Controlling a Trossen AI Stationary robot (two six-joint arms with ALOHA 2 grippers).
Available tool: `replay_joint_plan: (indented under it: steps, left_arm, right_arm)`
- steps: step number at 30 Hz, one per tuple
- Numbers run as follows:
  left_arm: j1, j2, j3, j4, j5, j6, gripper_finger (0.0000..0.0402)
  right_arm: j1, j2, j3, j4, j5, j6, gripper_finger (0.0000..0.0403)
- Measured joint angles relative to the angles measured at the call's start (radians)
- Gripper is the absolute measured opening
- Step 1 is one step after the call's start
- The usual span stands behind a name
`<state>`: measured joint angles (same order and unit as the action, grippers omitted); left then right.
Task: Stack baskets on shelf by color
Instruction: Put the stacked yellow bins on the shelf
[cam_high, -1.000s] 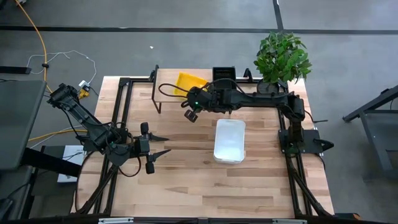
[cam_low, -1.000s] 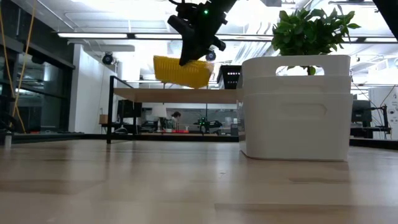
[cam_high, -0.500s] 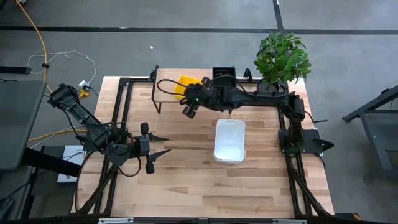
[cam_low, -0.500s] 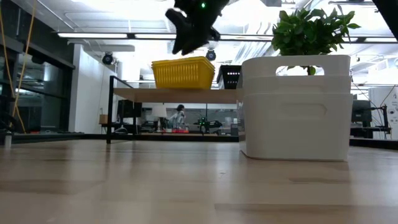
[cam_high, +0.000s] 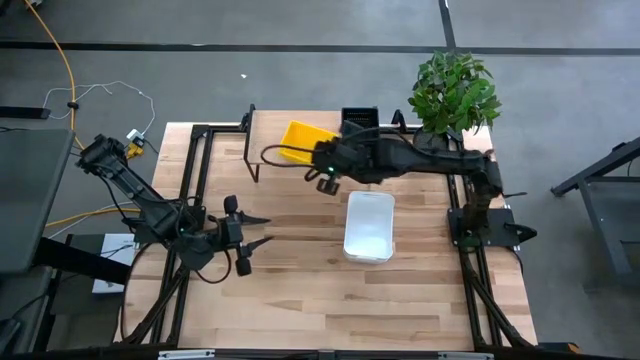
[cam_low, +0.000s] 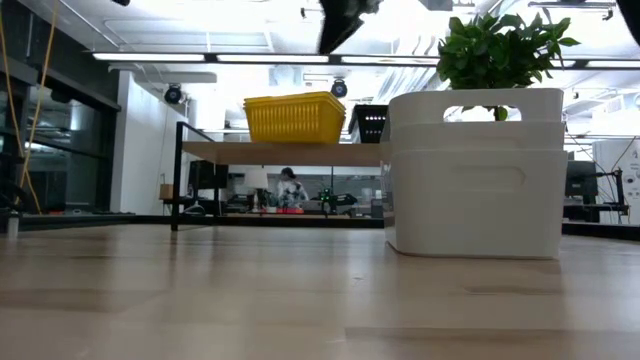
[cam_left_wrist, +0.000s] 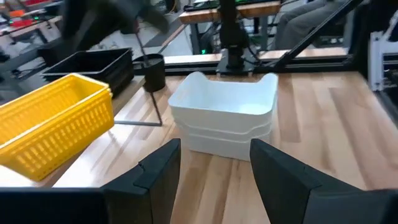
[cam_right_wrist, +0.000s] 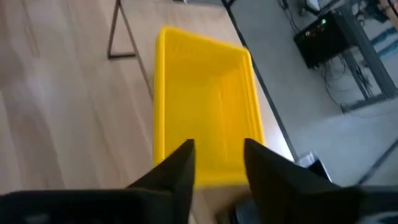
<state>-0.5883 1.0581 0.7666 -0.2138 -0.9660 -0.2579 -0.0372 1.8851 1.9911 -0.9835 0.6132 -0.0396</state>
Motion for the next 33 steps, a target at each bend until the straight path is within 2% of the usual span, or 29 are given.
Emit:
replay_joint_plan:
  steps: [4, 6, 10, 14, 17, 19, 21, 23, 27, 33]
  left_arm:
    - [0.029, 0.015, 0.0, -0.001, -0.051, -0.001, 0.018]
    - [0.061, 0.035, 0.0, 0.001, -0.093, -0.001, 0.018]
    - [0.181, 0.103, 0.0, 0.008, -0.146, -0.002, 0.018]
    - [0.363, 0.201, 0.0, 0.045, -0.117, 0.003, 0.0165]
    - [0.498, 0.27, 0.0, 0.053, -0.121, -0.021, 0.0126]
    - [0.57, 0.307, 0.0, 0.053, -0.101, -0.055, 0.0083]
    - [0.621, 0.337, 0.0, 0.065, -0.062, -0.074, 0.0033]
    - [0.653, 0.369, 0.0, 0.099, -0.05, -0.077, 0.001]
    - [0.678, 0.417, 0.0, 0.206, -0.097, -0.013, 0.0014]
    - [0.724, 0.455, 0.0, 0.401, -0.084, 0.11, 0.0003]
  right_arm:
    - [0.025, -0.088, -0.086, -0.082, 0.044, 0.08, 0.0038]
    - [0.039, -0.157, -0.176, -0.075, 0.072, 0.113, 0.0011]
    - [0.079, -0.322, -0.412, 0.027, 0.156, 0.17, 0.002]
    - [0.115, -0.503, -0.634, 0.197, 0.175, 0.197, 0.0003]
    - [0.147, -0.616, -0.771, 0.339, 0.176, 0.205, 0.0008]
    - [0.167, -0.677, -0.844, 0.414, 0.171, 0.193, 0.0006]
    - [0.183, -0.73, -0.898, 0.462, 0.17, 0.192, 0.0002]
    - [0.192, -0.768, -0.94, 0.485, 0.171, 0.191, 0.0003]
    - [0.202, -0.815, -0.989, 0.49, 0.171, 0.212, 0.0003]
    - [0.202, -0.825, -1.024, 0.489, 0.162, 0.224, 0.0]
